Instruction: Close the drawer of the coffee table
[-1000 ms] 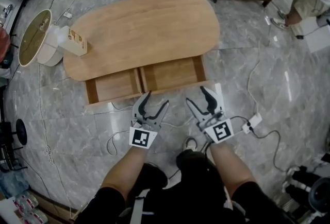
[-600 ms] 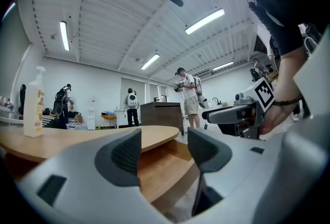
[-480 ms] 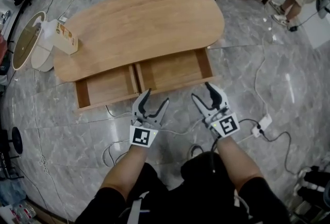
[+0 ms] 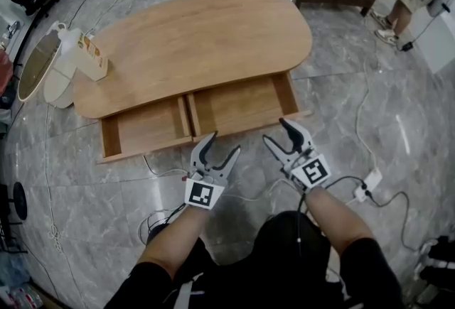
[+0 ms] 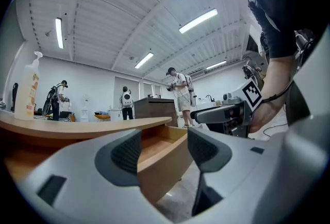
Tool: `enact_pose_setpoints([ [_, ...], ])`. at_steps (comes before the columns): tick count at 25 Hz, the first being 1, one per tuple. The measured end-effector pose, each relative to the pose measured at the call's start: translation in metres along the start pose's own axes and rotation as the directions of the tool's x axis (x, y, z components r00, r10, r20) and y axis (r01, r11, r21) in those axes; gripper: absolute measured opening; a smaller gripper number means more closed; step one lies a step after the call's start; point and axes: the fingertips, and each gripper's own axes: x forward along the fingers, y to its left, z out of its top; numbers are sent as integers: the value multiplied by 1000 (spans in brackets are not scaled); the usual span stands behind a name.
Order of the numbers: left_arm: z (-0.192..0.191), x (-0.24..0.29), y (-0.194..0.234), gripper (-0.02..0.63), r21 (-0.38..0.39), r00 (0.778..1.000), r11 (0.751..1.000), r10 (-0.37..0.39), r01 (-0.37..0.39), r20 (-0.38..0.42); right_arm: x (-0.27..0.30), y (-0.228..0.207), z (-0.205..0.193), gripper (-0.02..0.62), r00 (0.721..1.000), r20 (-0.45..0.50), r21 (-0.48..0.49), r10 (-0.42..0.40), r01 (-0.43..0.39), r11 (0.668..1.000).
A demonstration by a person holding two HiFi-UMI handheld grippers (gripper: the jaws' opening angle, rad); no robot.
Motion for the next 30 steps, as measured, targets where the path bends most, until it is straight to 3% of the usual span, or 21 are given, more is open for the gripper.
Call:
enact_pose_setpoints([
  [10, -22, 4, -14, 261, 64, 999, 997, -44, 44, 1, -4, 1, -54, 238, 994, -110, -24, 6, -9, 1000],
  [15, -50, 6, -25, 261, 4, 997, 999, -50, 51, -58, 1, -4, -66, 238, 992, -125, -5, -3, 3, 1000],
  [20, -72, 3, -17, 261, -38, 994, 999, -15, 11, -109, -4, -10, -81, 238, 989, -142, 41, -28, 34, 999],
  [25, -72, 4, -13, 261, -83, 994, 996, 28, -37, -105, -10, -29, -94, 238, 984, -158, 43, -85, 93, 995],
  [30, -67, 9, -17, 259, -157, 993, 986, 36, -53, -113, -13, -44, -103, 238, 977, -166, 109, -131, 150, 983],
])
